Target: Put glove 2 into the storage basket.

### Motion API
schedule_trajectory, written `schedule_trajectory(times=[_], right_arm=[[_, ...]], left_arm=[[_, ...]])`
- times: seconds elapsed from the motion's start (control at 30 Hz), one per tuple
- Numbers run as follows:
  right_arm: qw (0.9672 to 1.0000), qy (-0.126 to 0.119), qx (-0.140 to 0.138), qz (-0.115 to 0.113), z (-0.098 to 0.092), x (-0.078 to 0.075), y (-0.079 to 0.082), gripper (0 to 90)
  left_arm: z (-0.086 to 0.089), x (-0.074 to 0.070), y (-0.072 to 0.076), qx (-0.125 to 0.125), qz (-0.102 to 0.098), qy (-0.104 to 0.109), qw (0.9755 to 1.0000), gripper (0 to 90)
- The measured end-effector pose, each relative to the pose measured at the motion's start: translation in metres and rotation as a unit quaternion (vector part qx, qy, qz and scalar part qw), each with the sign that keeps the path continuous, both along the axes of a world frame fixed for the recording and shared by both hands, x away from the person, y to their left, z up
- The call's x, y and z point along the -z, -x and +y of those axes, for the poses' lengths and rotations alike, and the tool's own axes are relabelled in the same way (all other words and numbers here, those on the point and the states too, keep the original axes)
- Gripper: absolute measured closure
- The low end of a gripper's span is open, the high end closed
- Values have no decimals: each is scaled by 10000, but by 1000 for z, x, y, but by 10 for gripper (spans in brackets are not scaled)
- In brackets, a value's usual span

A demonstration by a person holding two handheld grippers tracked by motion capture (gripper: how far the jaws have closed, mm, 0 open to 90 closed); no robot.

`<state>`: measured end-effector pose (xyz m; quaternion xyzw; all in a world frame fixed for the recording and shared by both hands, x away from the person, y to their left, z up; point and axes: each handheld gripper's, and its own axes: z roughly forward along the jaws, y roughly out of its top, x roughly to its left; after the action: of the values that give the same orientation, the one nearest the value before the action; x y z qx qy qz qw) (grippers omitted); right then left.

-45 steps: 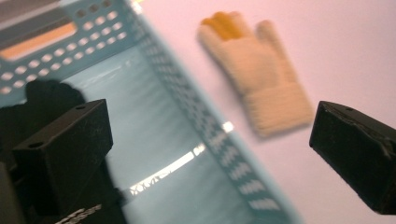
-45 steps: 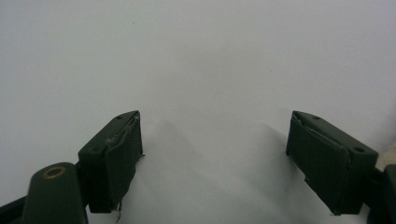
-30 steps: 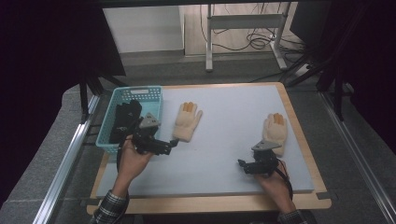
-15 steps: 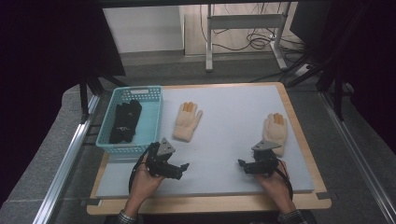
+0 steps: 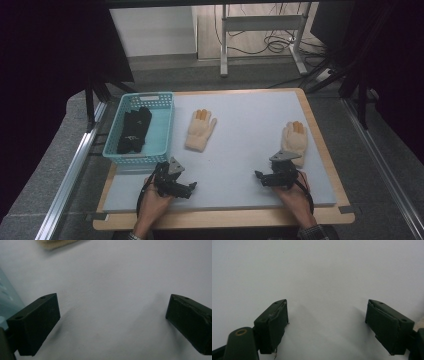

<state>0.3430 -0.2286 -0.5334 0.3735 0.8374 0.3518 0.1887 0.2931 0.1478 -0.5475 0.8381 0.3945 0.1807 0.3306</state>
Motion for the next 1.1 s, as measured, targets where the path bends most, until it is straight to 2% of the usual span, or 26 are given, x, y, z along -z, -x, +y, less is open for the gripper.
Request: schedule_trajectory(times=[0.07, 0.23, 0.4, 0.57, 0.73, 0.87, 0.97, 1.1], right_arm=[[10000, 0, 0, 2, 0, 0, 0, 181], [10000, -8, -26, 3, 0, 0, 0, 194], [10000, -12, -47, -83, 1, -2, 3, 242], [9997, -134, -202, -43, 8, -10, -1, 295], [9987, -253, -436, 6, 26, -20, -15, 383], [9978, -267, -606, 91, 42, -23, -27, 470], [9967, -387, -699, 164, 54, -24, -38, 520], [9956, -475, -776, 238, 68, -27, -50, 522]], left_arm=[[2, 2, -1, -18, 76, 149, 9999, 0], [5, 3, -5, -39, 305, 322, 9990, 0], [5, 4, -5, -39, 290, 314, 9991, 0], [5, 4, -5, -41, 289, 320, 9991, 0], [5, 4, -5, -41, 286, 319, 9991, 0], [5, 3, -5, -46, 291, 317, 9991, 0], [5, 3, -5, -47, 289, 317, 9991, 0], [5, 4, -5, -48, 287, 318, 9991, 0]])
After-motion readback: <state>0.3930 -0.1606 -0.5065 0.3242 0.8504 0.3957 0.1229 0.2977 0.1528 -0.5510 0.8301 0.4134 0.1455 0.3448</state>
